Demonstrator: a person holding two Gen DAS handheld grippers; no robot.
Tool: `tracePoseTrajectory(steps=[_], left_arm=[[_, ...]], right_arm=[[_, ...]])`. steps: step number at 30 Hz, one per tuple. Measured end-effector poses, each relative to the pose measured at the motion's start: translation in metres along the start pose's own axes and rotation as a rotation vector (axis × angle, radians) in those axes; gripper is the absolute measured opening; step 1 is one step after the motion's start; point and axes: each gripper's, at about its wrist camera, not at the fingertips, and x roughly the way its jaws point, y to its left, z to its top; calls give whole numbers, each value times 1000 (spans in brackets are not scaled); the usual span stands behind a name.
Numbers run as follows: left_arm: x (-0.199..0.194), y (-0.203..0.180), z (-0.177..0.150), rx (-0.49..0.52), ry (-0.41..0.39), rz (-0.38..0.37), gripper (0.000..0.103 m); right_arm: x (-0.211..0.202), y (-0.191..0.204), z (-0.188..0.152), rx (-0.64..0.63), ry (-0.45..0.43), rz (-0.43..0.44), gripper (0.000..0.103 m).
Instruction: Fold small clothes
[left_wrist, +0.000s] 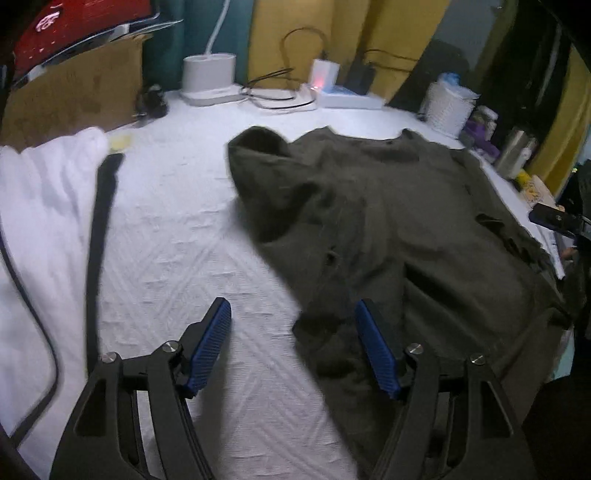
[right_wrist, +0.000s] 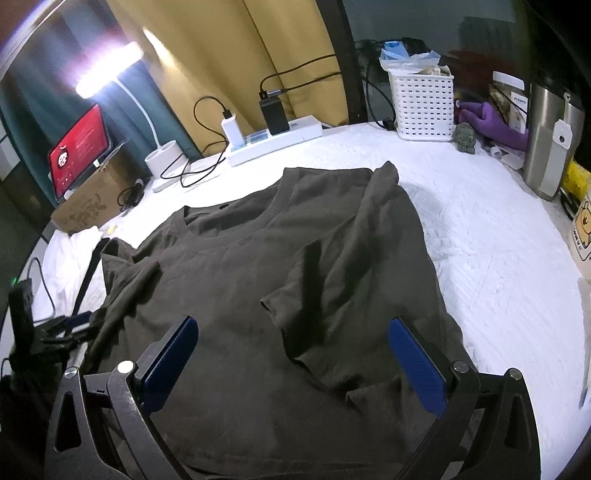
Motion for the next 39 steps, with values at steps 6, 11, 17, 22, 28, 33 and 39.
tracePoseTrajectory(steps=[6,11,17,22,28,33,39], left_arm=[[-18,-20,5,19,-64,-17,3],[-44,-50,14,123,-146,49,3],[-45,-86,13,253,-134,72,3],[-25,-109,6,273,-60,-59,4],[-7,-127,7,279,43,-172,28],[-32,-95,33,195,-31,-196,38],[-4,-58,48,128,4,-64,38]], right_arm=[[-9,0,-4,7,-20,3,103],[-14,-1,-10,15,-25,5,103],[-18,-6,-12,24,-34,7,103],[-18,-11,-15,34,-32,8,103],[-20,-16,-18,45,-32,7,103],[-25,-27,-18,68,-44,-15,103],[-24,-32,-17,82,-44,-24,103]])
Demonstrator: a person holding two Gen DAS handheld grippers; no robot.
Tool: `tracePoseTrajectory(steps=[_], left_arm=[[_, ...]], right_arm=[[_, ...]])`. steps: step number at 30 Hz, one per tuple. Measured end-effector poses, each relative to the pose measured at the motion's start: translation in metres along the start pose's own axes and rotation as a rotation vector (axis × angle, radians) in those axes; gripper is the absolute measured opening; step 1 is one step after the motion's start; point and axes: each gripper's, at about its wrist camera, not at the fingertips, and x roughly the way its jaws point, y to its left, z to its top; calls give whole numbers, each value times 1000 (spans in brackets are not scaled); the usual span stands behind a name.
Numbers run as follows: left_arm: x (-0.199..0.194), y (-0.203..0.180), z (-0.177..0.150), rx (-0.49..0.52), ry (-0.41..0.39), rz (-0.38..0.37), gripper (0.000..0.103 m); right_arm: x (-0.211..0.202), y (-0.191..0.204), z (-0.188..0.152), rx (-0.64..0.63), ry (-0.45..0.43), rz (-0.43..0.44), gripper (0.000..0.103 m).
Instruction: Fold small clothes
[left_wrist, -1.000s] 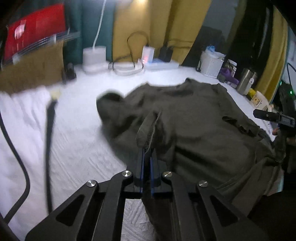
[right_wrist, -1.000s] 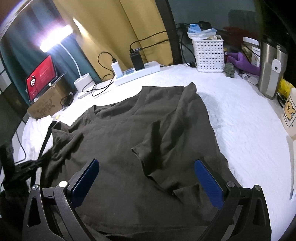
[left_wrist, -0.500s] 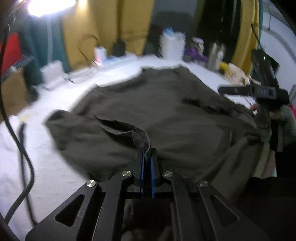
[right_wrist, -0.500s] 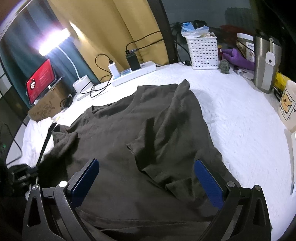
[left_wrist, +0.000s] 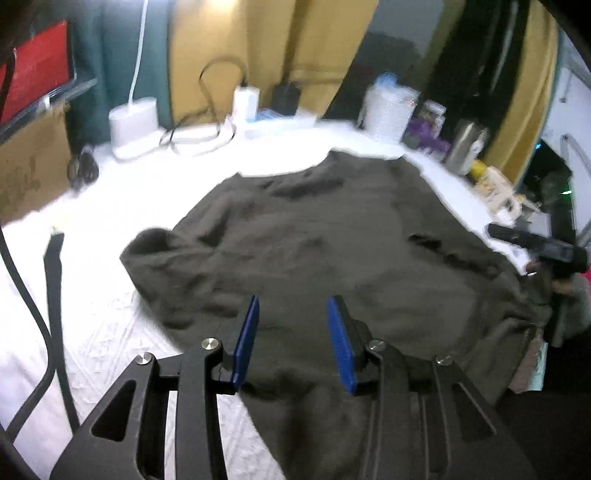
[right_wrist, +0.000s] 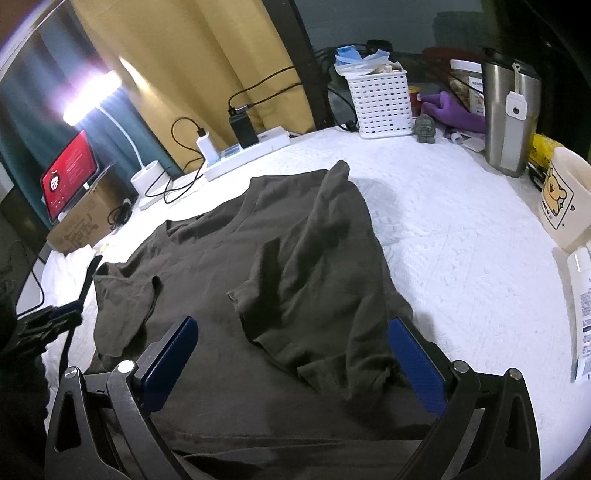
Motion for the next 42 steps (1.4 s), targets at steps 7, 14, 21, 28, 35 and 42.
tracePoseTrajectory(steps=[7,14,21,28,35,42], left_arm=[[26,-41,-28,109,139,-30,38],[18,-76,-48,160,214,-161,38],[-9,-60,-40,124,155,-211,38],[-9,41,-9,-77,29,146,49],[25,88,-8,-199,12,186,58],[36,68,0,-114,-58,250,10]], right_arm=[[4,2,2,-1,11,-6,103],[11,5,2,-3,22,-4,103],[5,8,2,-12,9,1,103],[0,4,6,-7,-7,-14,103],[-4,-9,26,-45,-29,-63,103],[0,-34,62,-83,-50,-129,103]])
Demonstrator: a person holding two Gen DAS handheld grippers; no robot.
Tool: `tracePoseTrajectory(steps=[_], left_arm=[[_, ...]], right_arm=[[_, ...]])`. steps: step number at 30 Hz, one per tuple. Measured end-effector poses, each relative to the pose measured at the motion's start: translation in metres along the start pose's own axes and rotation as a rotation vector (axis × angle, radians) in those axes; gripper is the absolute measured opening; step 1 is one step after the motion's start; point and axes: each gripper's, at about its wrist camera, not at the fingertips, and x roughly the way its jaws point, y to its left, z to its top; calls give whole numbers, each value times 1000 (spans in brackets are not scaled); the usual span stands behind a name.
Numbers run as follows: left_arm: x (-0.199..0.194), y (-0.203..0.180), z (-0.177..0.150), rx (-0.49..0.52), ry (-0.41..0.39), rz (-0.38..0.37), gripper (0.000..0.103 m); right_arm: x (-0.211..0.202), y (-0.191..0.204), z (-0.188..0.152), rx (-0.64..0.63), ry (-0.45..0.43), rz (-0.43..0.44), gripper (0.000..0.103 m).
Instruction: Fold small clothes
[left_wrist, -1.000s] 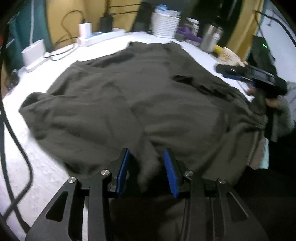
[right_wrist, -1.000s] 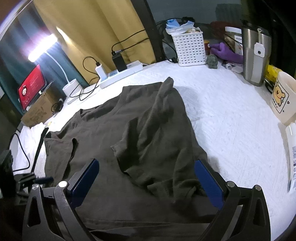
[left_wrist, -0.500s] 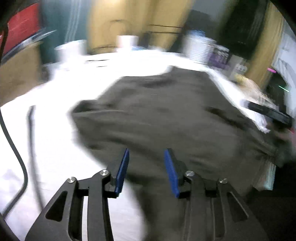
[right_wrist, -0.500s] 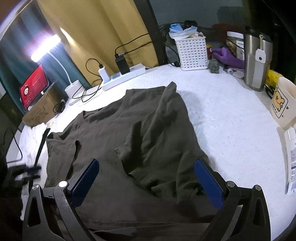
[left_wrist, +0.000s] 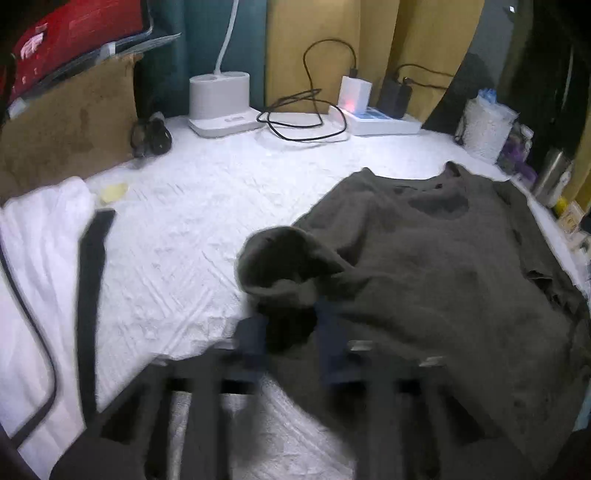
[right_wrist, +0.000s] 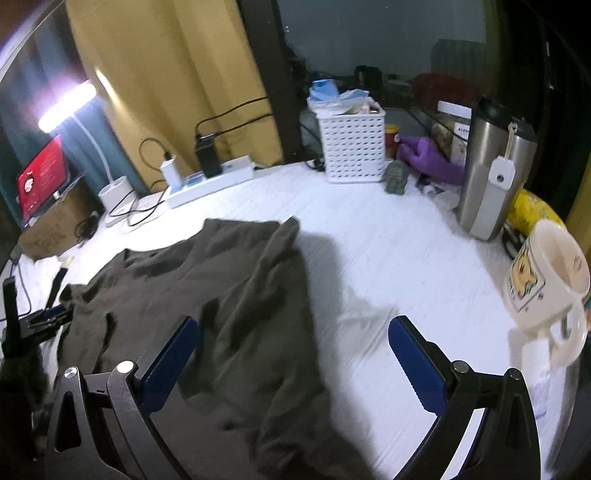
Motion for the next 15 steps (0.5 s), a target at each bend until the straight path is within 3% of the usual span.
tracePoseTrajectory(steps=[2,4,6,11,15], left_arm=[[1,-3,4,27,-4,36,6],[0,-6,6,83,-11,170,5],[4,-4,7,101,15,212,5],[10,-11,8,143,30,256,5],[7,-6,11,94,52,219,8]], right_arm=[[5,-1,6,-15,-2,1,103],[14,0,10,-33,4,12,103],[25,1,12,-43,23,13,103],[43,9,14,-63,51,35,103],[44,13,13,-71,54,39,103]])
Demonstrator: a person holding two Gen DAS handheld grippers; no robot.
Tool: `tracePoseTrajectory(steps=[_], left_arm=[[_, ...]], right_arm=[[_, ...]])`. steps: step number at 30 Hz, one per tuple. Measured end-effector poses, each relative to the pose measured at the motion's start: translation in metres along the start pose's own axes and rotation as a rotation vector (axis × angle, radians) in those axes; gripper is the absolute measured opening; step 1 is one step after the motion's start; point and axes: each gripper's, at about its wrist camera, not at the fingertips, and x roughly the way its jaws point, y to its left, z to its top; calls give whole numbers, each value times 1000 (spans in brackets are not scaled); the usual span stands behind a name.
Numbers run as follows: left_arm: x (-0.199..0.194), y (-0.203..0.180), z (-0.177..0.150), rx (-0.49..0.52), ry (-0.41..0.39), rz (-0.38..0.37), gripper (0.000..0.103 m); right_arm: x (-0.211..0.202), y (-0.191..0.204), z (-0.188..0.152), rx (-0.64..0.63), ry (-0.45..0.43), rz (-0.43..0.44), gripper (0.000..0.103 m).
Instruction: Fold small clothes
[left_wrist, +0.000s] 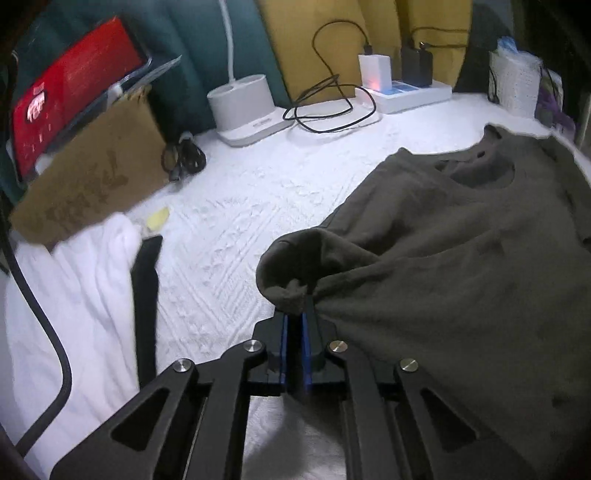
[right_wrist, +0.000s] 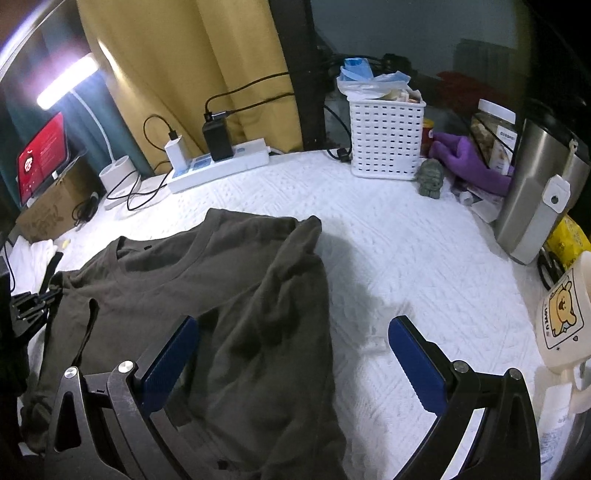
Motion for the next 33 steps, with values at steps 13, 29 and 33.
tracePoseTrajectory(steps=[13,29,33], left_arm=[[-71,0,-29,-35,-70,-121,39],[-120,-30,-85,21,-94,-271,48],[-131,-29,-101,10,-90,-302,48]], right_arm=[[-50,-3,-38,17,-43,-83,103],[-113,0,-117,35,-33,-168,76],[-104,8,-139,42,10,-140,73]])
